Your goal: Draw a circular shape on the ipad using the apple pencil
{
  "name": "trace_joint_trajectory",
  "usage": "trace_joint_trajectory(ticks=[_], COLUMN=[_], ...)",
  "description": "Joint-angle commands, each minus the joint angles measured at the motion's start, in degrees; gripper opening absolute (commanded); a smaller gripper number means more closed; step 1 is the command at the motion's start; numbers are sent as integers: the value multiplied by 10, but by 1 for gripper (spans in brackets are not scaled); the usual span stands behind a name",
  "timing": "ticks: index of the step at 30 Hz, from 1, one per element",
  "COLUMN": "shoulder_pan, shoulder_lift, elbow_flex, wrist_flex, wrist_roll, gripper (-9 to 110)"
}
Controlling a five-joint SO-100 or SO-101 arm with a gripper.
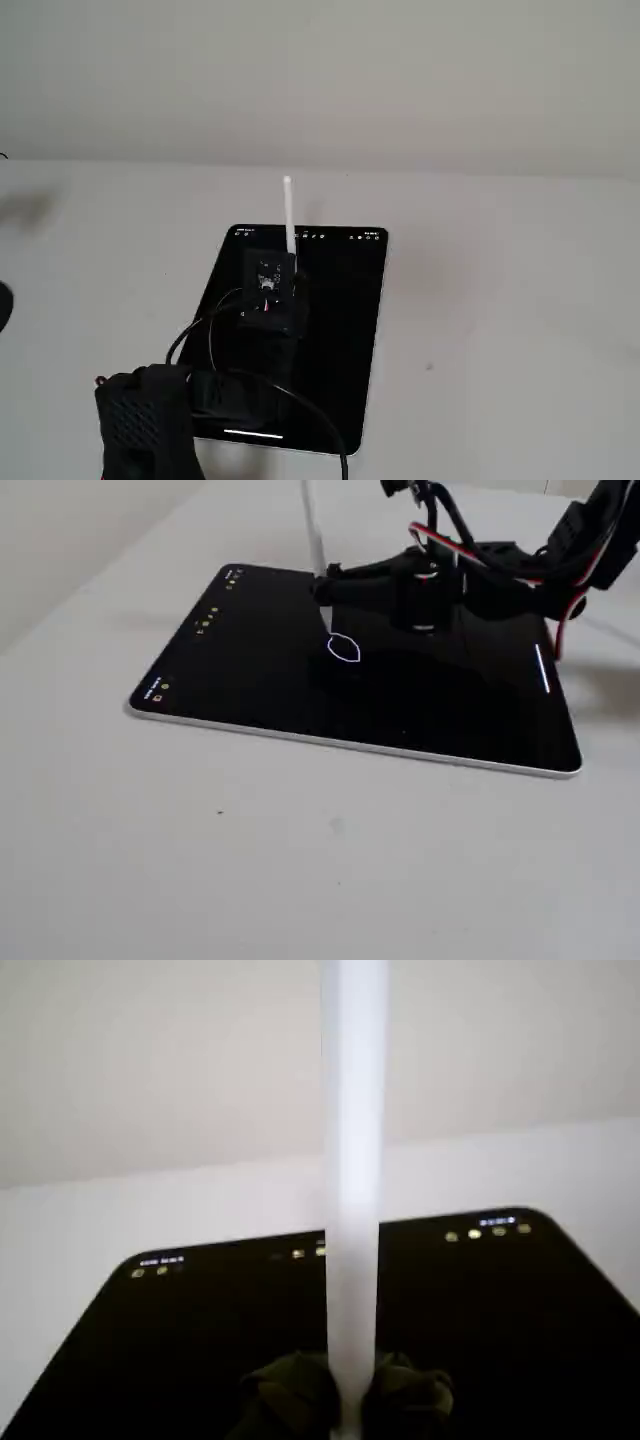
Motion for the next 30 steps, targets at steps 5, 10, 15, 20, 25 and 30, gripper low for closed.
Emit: trace_joint_trajectory(ticks=[5, 10, 15, 20, 25, 30], shoulder_pan=[-30, -35, -18, 27, 57, 62], shoulder_lift=[36, 48, 142, 309, 481, 589], elbow_flex=[20, 30, 53, 61, 23, -11], wrist_flex=[-4, -7, -5, 140, 404, 605], wrist_roll=[18, 33, 149, 347, 542, 662], gripper=[0, 0, 0, 0, 0, 0])
